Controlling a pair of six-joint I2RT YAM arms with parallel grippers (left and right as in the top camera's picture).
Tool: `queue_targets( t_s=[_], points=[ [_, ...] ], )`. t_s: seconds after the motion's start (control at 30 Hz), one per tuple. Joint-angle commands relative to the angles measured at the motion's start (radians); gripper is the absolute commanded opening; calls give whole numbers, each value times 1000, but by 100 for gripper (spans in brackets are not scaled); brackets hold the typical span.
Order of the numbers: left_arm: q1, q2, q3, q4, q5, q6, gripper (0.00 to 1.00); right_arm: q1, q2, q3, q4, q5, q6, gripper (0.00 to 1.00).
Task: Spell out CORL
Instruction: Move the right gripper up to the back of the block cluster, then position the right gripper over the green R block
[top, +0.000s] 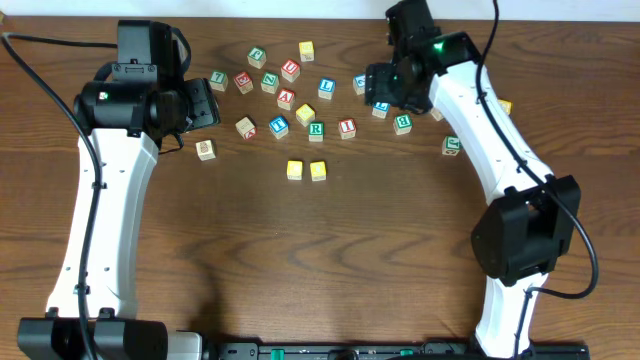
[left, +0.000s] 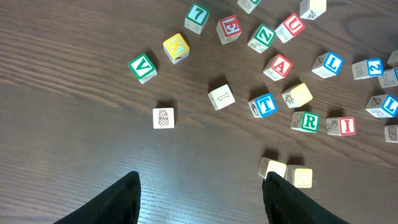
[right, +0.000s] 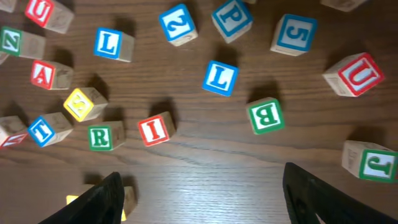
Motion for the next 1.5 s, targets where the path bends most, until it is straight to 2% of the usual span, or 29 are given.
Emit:
queue_targets(
  t_s=[0.0, 0.57, 0.93, 1.47],
  points=[
    [1, 8, 3, 0, 2, 16, 62, -31, -24, 20, -11, -11, -13, 76],
    [1, 56, 3, 13, 2, 16, 62, -113, -24, 20, -45, -60, -13, 75],
    [1, 81, 3, 15, 2, 16, 62, -115, -23, 19, -35, 55, -14, 76],
    [1, 81, 3, 15, 2, 16, 62, -107, -23, 19, -26, 65, -21, 77]
  ],
)
